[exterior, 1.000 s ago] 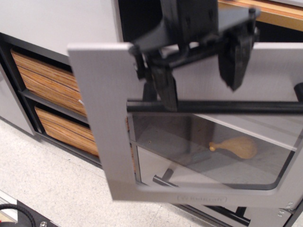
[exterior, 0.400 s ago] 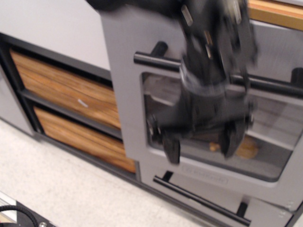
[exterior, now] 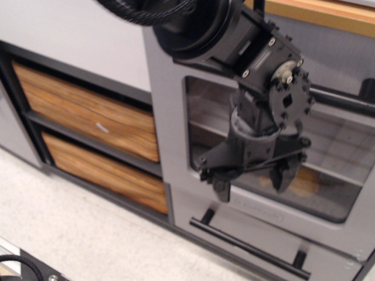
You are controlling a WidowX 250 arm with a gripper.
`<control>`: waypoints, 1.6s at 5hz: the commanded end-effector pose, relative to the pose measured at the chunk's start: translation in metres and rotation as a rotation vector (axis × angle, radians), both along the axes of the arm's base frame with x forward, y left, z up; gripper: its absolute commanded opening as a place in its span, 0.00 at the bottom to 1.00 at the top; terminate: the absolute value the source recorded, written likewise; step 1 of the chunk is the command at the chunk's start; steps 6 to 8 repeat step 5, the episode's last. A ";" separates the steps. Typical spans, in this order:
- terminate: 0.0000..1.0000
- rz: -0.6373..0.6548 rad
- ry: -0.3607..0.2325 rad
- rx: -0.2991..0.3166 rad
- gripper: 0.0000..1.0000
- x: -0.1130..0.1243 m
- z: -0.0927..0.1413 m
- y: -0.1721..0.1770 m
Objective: Close oven
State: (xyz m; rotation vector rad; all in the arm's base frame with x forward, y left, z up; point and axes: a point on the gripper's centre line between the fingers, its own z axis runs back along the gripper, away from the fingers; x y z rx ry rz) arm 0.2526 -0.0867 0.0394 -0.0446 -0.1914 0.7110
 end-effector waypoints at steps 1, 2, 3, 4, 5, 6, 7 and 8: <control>0.00 0.052 -0.027 -0.009 1.00 0.037 0.013 0.004; 0.00 0.050 -0.030 -0.006 1.00 0.039 0.016 0.003; 0.00 0.050 -0.030 -0.006 1.00 0.039 0.016 0.003; 0.00 0.050 -0.030 -0.006 1.00 0.039 0.016 0.003; 1.00 0.050 -0.030 -0.006 1.00 0.039 0.016 0.003; 1.00 0.050 -0.030 -0.006 1.00 0.039 0.016 0.003; 1.00 0.050 -0.030 -0.006 1.00 0.039 0.016 0.003; 1.00 0.050 -0.030 -0.006 1.00 0.039 0.016 0.003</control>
